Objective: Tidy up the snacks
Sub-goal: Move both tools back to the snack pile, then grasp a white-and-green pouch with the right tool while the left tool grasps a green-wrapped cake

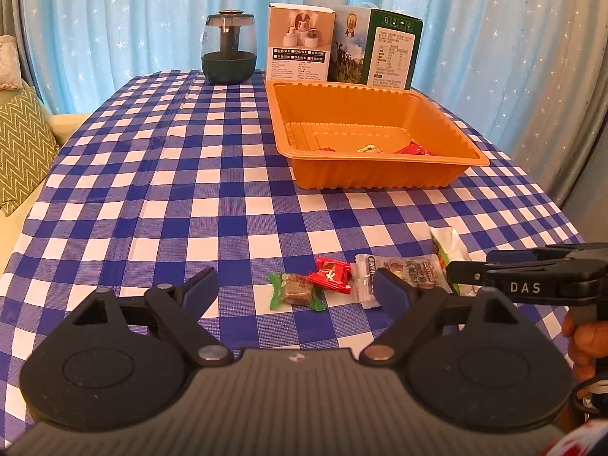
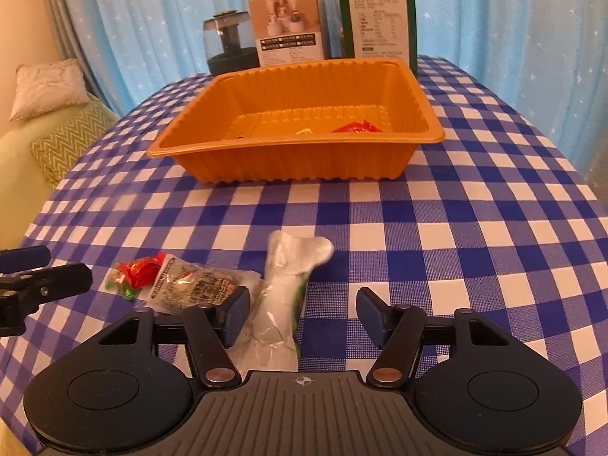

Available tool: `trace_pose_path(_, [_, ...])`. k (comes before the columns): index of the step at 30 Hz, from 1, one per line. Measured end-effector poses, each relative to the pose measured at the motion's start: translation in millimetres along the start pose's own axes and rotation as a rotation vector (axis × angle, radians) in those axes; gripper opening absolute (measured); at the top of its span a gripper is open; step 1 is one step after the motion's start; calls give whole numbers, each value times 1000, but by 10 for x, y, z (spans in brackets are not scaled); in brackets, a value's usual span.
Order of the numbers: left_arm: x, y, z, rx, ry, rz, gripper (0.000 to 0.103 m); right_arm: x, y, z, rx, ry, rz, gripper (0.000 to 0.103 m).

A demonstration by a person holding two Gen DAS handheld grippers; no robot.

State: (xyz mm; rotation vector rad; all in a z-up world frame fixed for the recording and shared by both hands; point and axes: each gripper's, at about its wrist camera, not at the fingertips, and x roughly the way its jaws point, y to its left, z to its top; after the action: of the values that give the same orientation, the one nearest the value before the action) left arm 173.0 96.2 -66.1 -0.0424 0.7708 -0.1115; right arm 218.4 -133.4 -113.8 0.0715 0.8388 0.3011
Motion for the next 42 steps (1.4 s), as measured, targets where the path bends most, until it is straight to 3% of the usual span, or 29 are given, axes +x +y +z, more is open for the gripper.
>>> trace_pose_path(4, [18, -11, -1, -1, 5, -2, 87, 27, 29, 0, -18, 11, -19, 61])
trace_pose_path(11, [44, -41, -10, 13, 21, -8, 87, 67, 59, 22, -33, 10, 13, 46])
trace_pose_path(17, [59, -53, -34, 37, 36, -16, 87, 80, 87, 21, -43, 19, 22, 39])
trace_pose_path(19, [63, -53, -37, 39, 39, -15, 87, 89, 79, 24, -38, 31, 14, 28])
trace_pose_path(30, [157, -50, -53, 54, 58, 6, 87, 114, 98, 17, -45, 50, -16, 25])
trace_pose_path(39, [359, -18, -50, 68, 63, 39, 63, 77, 29, 42, 6, 43, -21, 25])
trace_pose_path(42, [397, -30, -56, 67, 50, 36, 51, 77, 23, 47, 21, 42, -18, 25])
